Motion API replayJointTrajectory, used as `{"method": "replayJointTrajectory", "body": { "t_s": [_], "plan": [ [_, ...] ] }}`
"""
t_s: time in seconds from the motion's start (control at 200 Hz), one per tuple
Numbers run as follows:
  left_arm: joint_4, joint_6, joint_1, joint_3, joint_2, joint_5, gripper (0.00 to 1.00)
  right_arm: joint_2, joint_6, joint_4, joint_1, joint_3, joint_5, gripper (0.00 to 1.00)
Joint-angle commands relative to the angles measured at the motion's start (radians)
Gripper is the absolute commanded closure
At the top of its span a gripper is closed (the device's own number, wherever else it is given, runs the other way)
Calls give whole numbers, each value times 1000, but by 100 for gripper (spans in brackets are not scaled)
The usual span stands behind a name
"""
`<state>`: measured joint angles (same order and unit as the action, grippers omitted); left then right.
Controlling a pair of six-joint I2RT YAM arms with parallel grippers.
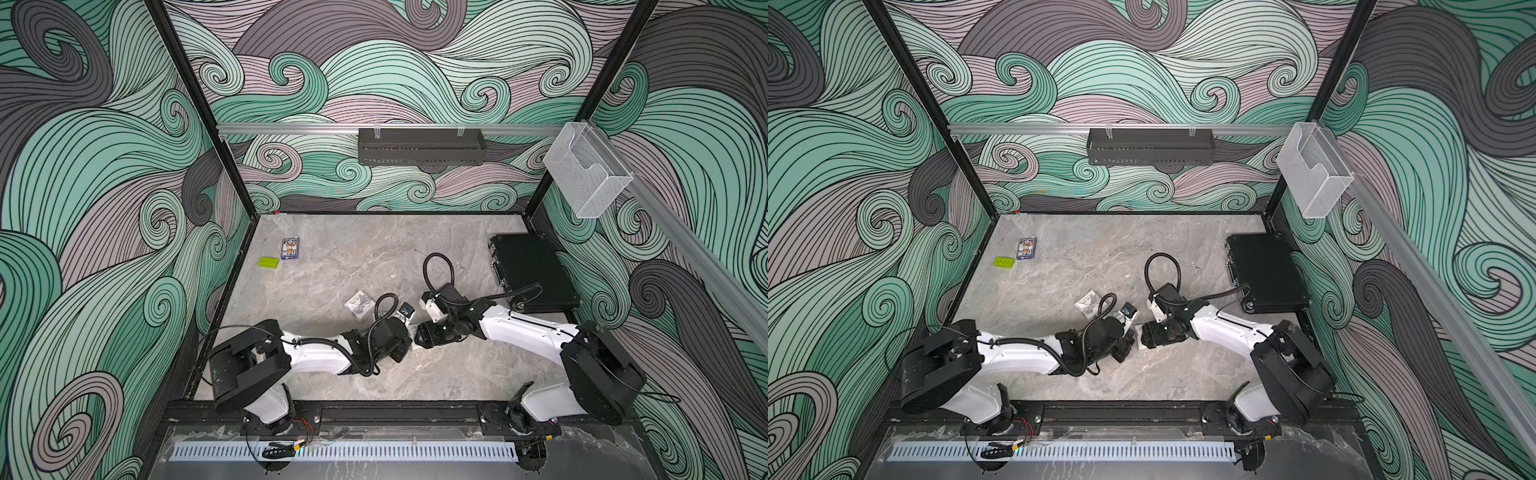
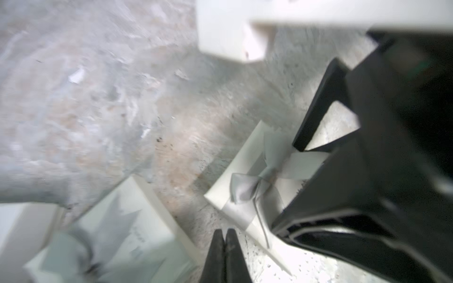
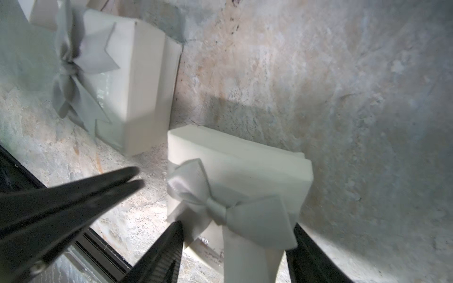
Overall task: Take the necklace out of the lift-off lid jewelry box
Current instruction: Close the lid on the jewelry box.
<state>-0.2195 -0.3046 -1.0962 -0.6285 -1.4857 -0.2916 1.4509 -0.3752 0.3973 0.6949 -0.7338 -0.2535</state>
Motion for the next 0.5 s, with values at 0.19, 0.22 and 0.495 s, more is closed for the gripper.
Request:
{"method": "replayJointTrajectory", "body": {
  "t_s": [0.19,0.22,0.495],
  "plan": [
    [212,-6,5,23,261,-124,100,-93,20,92,5,-36,122,26],
    [226,-3,7,22,278,-125,100,-96,23,97,5,-42,128,26],
    [344,8,10,32,423,-163,100,4,46,96,5,-88,142,40]
  ]
}}
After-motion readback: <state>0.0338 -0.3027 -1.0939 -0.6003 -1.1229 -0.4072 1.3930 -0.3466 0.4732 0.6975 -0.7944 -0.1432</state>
